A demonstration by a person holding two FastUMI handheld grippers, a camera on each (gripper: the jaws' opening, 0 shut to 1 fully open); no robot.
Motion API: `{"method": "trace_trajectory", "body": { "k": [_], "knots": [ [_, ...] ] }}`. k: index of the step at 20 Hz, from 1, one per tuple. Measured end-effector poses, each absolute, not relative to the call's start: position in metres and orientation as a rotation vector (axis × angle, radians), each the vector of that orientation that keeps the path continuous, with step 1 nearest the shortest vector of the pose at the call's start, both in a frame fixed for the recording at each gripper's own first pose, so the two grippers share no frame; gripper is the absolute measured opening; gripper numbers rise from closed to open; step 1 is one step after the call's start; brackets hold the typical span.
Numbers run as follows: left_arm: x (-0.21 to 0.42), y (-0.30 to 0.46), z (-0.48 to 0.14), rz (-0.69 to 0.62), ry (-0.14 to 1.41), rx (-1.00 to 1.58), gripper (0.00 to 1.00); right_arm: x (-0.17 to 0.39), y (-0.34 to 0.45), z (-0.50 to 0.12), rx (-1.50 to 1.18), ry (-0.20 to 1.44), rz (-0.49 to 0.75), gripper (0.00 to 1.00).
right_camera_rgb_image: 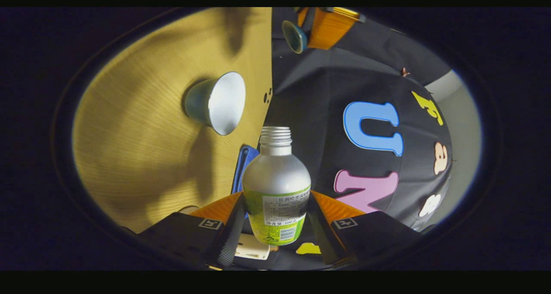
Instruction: Open the teacup lid with one hand, grasp the water bottle and pour water into the teacup with the other hand; after pouring, place the water bottle on the coaster and then close the teacup lid.
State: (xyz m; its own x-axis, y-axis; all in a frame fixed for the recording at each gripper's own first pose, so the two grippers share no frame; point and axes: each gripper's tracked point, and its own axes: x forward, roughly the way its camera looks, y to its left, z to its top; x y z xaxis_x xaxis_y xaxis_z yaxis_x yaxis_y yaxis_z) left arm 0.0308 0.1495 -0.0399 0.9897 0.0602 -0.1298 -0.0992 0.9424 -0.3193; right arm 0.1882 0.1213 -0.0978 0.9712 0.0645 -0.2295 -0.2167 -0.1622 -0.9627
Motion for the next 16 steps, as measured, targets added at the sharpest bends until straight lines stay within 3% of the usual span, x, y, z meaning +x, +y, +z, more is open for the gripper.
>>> {"method": "trace_trajectory", "body": {
  "k": [16],
  "knots": [
    [0.0295, 0.1518, -0.039, 0.089, 0.119, -0.335, 0.31, 0.1902, 0.1266, -0.0943, -1.949, 0.039, 0.291, 0.77]
  ]
}}
